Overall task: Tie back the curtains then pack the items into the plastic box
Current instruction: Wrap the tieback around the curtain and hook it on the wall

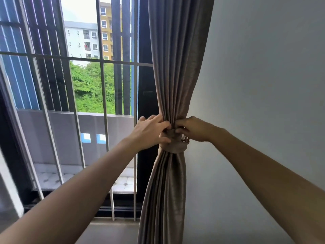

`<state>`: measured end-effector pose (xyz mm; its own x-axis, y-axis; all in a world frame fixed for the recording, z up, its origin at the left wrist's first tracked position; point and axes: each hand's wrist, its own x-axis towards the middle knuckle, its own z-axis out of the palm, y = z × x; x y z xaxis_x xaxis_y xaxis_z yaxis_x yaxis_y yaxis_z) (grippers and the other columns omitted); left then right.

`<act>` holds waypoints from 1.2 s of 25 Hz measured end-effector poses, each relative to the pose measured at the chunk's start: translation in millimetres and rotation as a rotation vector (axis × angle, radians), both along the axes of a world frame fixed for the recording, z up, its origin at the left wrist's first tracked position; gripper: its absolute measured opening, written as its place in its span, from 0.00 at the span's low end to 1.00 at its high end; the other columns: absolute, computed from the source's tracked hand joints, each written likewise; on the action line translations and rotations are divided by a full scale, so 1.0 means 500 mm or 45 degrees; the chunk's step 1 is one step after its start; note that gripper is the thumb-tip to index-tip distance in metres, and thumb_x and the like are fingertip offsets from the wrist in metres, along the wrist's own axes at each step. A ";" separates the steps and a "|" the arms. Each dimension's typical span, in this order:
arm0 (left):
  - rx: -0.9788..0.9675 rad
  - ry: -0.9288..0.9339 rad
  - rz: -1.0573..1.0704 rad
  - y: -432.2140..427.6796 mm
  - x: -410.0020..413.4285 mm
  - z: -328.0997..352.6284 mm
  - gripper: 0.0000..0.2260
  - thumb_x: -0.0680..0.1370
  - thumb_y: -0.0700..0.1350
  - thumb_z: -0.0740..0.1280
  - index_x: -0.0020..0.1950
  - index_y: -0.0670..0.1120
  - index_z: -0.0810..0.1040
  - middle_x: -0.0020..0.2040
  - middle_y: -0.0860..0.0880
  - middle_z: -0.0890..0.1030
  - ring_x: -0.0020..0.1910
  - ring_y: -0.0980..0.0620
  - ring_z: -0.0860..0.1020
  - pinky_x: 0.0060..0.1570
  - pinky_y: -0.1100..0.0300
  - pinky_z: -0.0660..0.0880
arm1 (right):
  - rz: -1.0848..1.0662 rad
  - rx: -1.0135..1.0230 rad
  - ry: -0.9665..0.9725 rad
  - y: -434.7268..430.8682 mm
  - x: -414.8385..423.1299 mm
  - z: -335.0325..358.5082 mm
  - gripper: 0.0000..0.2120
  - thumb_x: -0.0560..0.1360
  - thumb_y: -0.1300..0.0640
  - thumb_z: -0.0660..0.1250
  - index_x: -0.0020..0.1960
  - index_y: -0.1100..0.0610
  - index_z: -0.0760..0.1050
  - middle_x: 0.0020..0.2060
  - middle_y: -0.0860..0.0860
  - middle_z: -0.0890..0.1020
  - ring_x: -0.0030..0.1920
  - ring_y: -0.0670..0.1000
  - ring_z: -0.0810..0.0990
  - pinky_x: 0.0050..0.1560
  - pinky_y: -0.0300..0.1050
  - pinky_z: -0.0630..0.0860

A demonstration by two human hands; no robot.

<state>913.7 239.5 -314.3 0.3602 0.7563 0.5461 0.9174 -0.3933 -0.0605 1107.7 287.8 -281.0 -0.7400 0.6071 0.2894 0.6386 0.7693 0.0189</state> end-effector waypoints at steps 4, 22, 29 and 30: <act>-0.161 -0.015 -0.019 -0.003 0.007 0.003 0.15 0.74 0.57 0.66 0.59 0.54 0.75 0.55 0.49 0.70 0.56 0.48 0.72 0.52 0.49 0.65 | -0.026 -0.195 -0.110 -0.013 -0.001 0.022 0.07 0.79 0.56 0.60 0.48 0.56 0.76 0.42 0.49 0.76 0.41 0.48 0.73 0.42 0.41 0.68; -0.505 -0.662 0.132 -0.028 0.013 -0.244 0.20 0.71 0.58 0.69 0.55 0.46 0.74 0.47 0.50 0.79 0.43 0.54 0.77 0.43 0.59 0.75 | -0.461 -0.506 0.570 -0.069 0.011 -0.270 0.27 0.73 0.42 0.67 0.66 0.57 0.71 0.60 0.56 0.80 0.58 0.56 0.80 0.58 0.48 0.75; -0.476 -0.409 0.211 -0.012 0.009 -0.239 0.11 0.79 0.47 0.60 0.50 0.40 0.75 0.45 0.39 0.80 0.45 0.38 0.78 0.43 0.51 0.72 | -0.454 -0.322 0.487 -0.045 -0.033 -0.279 0.18 0.75 0.42 0.63 0.45 0.57 0.77 0.41 0.54 0.84 0.38 0.51 0.79 0.41 0.37 0.67; -0.474 -0.388 0.222 -0.013 0.008 -0.238 0.12 0.79 0.48 0.60 0.48 0.39 0.75 0.43 0.39 0.79 0.44 0.39 0.78 0.43 0.52 0.72 | -0.467 -0.302 0.523 -0.042 -0.036 -0.278 0.14 0.76 0.47 0.63 0.41 0.57 0.75 0.37 0.54 0.82 0.33 0.49 0.75 0.37 0.36 0.64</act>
<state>917.8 233.1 -433.3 0.0776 0.9543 0.2885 0.9254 -0.1766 0.3354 1089.6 267.0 -419.9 -0.3265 0.8846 0.3330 0.7819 0.4507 -0.4306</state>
